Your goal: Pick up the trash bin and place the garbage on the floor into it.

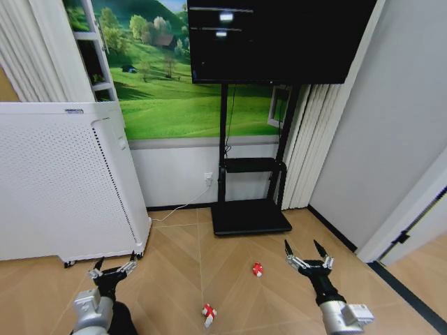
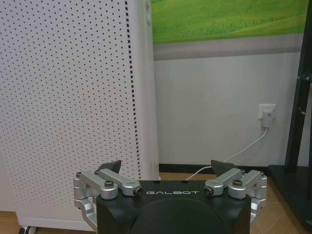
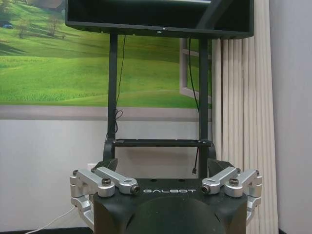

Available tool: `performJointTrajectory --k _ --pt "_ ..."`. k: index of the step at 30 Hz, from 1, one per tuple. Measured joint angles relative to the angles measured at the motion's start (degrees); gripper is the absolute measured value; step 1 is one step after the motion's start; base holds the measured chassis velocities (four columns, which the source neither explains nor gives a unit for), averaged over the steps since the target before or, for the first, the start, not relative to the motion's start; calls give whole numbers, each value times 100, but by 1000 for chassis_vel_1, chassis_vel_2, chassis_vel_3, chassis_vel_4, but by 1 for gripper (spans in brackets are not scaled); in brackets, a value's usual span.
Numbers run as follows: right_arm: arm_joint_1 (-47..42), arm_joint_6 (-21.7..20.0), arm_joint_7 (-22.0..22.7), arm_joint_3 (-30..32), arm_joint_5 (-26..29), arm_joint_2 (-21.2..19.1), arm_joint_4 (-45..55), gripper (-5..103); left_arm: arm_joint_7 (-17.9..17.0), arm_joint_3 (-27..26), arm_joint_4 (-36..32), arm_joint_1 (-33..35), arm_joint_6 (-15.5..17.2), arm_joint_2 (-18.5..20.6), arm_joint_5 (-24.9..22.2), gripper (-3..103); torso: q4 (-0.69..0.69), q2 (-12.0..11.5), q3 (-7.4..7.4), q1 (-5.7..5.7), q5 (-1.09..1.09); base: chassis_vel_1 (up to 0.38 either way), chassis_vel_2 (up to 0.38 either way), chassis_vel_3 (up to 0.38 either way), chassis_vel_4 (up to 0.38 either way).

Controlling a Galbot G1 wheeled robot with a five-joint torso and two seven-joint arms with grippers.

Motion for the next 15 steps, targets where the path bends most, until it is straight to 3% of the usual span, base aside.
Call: performJointTrajectory --k 15 --pt "20 -9 -37 -8 0 -6 -28 100 71 -8 50 -75 -26 8 2 100 1 24 15 8 0 29 26 28 23"
